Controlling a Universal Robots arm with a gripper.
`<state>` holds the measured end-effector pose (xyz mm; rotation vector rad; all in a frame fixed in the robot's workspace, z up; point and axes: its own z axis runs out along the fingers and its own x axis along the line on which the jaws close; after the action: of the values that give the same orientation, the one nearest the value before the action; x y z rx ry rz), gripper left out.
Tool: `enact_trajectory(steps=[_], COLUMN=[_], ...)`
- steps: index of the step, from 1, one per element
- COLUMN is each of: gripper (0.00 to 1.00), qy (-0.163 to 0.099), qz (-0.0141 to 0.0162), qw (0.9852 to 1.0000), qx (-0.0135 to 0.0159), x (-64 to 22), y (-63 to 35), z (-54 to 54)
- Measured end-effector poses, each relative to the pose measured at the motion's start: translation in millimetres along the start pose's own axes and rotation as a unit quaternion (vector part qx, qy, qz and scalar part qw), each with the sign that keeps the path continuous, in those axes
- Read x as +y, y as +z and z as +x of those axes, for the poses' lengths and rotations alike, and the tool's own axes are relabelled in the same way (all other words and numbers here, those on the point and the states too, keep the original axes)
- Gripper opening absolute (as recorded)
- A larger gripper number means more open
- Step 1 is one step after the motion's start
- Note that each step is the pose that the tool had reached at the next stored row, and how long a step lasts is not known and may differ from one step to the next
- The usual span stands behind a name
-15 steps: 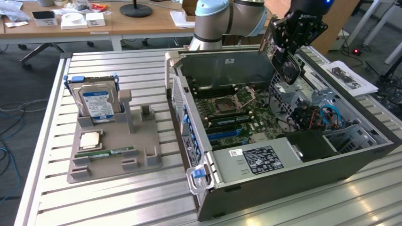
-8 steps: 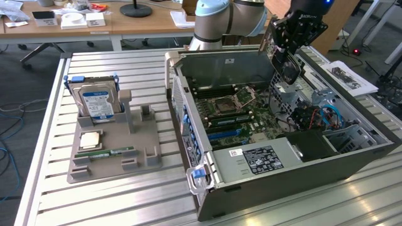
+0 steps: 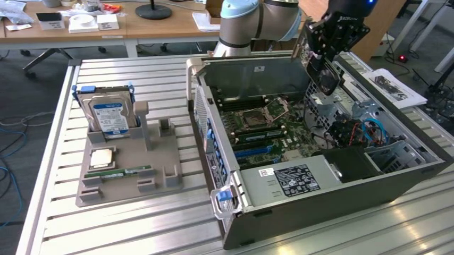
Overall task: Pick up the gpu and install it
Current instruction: 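Insert the gpu into the slot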
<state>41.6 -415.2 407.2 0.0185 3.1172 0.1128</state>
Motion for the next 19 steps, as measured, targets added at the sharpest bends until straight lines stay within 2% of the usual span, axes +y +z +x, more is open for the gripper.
enact_trajectory(steps=[5, 10, 15, 19], gripper=[0.27, 0.27, 0.27, 0.27], qy=[-0.02, -0.047, -0.079, -0.108], qz=[-0.0004, -0.001, -0.0017, -0.0023], qw=[0.9998, 0.9989, 0.9968, 0.9941], qx=[0.0014, 0.0034, 0.0058, 0.0078], x=[0.0, 0.0, 0.0, 0.0], y=[0.0, 0.1, 0.4, 0.6], z=[0.0, 0.0, 0.0, 0.0])
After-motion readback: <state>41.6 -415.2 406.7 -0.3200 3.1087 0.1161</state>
